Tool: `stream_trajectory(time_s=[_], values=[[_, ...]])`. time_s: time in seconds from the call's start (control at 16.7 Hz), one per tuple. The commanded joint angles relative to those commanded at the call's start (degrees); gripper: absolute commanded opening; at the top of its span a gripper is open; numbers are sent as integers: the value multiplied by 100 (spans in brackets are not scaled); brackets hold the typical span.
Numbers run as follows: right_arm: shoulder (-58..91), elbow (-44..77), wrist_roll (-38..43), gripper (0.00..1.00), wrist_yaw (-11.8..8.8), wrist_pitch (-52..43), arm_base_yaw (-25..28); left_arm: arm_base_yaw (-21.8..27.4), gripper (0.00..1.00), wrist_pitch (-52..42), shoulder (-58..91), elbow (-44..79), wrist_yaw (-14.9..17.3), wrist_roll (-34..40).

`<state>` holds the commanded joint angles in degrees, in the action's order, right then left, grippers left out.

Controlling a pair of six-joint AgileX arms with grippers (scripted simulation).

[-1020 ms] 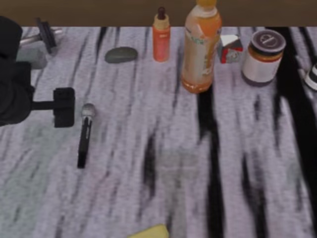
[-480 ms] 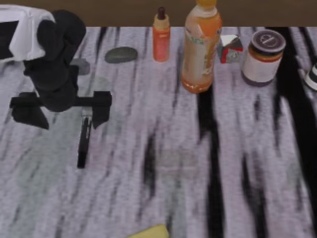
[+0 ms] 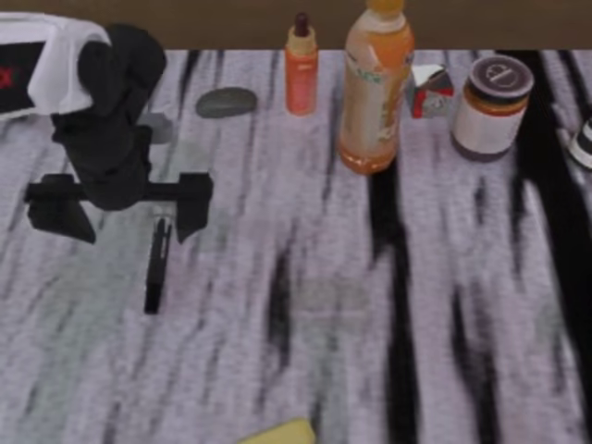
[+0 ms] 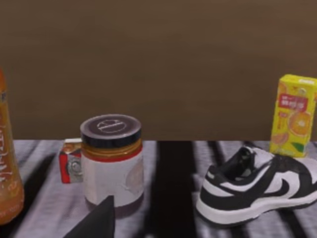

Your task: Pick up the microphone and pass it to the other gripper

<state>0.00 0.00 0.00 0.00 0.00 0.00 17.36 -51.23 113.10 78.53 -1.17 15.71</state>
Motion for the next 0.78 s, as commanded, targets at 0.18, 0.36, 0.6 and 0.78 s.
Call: stream_trajectory(time_s=[0.18, 0.36, 0.6, 0.78], values=[[0, 0, 0, 100, 0, 0, 0, 2, 100, 532, 342, -193, 3, -19], [0, 0, 0, 100, 0, 0, 0, -8, 100, 1284, 800, -458, 7, -31], [0, 0, 0, 100, 0, 0, 0, -14, 100, 1807, 1151, -655, 11, -43], [0, 0, 0, 100, 0, 0, 0, -14, 100, 1807, 1151, -655, 11, -43]])
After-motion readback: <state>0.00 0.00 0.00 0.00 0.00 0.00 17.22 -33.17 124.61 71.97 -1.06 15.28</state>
